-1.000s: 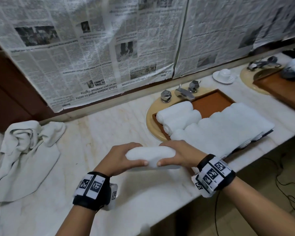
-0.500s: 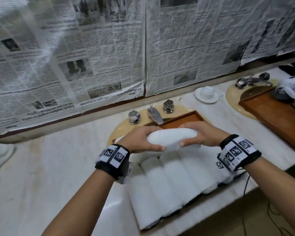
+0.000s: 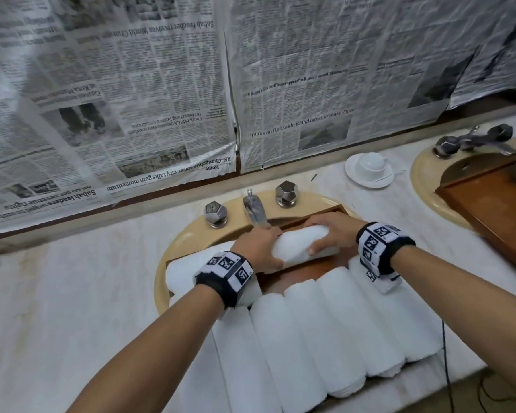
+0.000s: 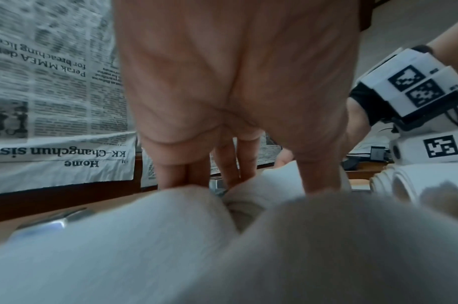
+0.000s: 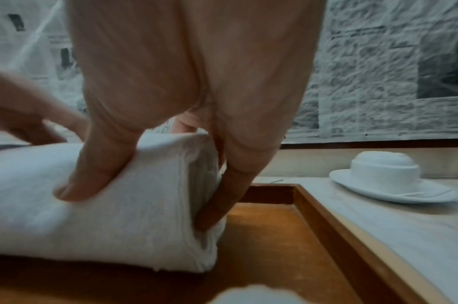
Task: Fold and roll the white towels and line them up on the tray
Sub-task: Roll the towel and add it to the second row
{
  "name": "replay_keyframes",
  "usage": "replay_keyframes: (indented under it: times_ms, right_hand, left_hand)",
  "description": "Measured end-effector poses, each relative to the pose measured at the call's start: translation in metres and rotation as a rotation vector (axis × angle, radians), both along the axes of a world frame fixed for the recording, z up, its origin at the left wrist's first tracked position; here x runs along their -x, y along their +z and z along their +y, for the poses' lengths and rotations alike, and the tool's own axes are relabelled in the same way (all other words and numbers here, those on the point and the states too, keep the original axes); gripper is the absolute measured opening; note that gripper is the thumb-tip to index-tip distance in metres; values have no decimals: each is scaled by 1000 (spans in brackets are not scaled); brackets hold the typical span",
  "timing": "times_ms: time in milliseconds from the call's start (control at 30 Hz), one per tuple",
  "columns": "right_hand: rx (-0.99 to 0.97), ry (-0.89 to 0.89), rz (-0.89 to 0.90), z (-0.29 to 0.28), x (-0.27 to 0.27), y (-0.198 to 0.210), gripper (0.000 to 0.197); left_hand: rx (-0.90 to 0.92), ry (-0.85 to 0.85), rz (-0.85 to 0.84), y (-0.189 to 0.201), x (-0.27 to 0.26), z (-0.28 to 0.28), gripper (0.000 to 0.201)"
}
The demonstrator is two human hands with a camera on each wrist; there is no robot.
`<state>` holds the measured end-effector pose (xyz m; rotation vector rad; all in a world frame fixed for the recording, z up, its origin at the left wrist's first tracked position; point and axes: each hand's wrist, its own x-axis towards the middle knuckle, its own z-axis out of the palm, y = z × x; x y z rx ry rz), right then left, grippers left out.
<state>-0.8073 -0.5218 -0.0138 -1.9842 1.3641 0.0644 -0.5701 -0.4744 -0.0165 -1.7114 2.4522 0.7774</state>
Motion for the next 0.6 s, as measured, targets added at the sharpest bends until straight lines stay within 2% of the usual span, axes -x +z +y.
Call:
replay_keyframes:
  times_ms: [100, 200, 333, 433, 600]
  right_hand:
    - [-14, 10, -7, -9, -6, -8, 52]
    - [-30, 28, 23, -14, -11, -10, 55]
    - [-9, 94, 75, -13, -23, -8, 62]
    - [22, 141, 131, -10, -33, -11, 71]
    - [94, 221, 313, -5, -38, -14, 84]
  left_hand:
    - [79, 33, -25, -2, -4, 2, 72]
    - [119, 153, -47, -3, -12, 7, 71]
    - [17, 304, -6, -9, -24, 14, 85]
    - [-32, 307, 30, -9, -24, 14, 87]
    - [-45, 300, -19, -10, -23, 12, 81]
